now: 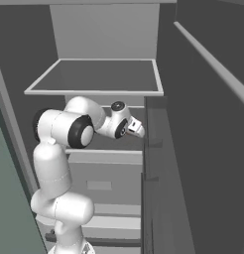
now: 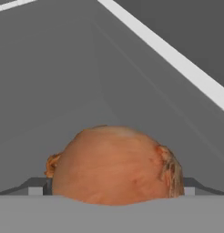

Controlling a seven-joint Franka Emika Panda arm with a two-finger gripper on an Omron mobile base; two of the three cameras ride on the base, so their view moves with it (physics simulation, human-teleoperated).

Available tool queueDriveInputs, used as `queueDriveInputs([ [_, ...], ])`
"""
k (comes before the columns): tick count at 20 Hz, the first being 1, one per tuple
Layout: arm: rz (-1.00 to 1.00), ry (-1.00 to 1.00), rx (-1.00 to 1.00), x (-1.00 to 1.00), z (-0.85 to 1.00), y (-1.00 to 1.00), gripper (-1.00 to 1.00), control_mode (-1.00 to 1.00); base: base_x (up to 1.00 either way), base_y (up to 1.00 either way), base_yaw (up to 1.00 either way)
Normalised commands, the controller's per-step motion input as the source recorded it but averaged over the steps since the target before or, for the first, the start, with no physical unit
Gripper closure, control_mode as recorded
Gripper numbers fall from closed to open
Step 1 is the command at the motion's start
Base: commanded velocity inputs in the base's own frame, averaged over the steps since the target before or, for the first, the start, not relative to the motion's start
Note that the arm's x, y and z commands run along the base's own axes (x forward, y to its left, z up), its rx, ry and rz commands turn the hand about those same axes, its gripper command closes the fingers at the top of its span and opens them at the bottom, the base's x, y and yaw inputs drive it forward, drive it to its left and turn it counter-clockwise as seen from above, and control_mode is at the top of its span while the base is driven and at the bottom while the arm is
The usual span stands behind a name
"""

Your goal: Open the fridge, remove the pear, onion, and shrimp, and place them on any counter.

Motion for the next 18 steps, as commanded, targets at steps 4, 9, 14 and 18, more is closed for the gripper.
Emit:
queueDriveInputs([
  [4,0.00,0.02,0.00,-0.02,-0.34,-0.06,-1.00,-1.00,0.00,0.00,0.00],
  [9,0.00,0.11,0.00,-0.07,-0.48,0.00,1.00,-1.00,0.00,0.00,0.00],
  [14,0.00,0.05,0.00,0.00,-0.12,0.00,1.00,-1.00,0.00,0.00,0.00],
  [18,0.00,-0.03,0.00,-0.10,-0.06,0.00,1.00,-1.00,0.00,0.00,0.00],
])
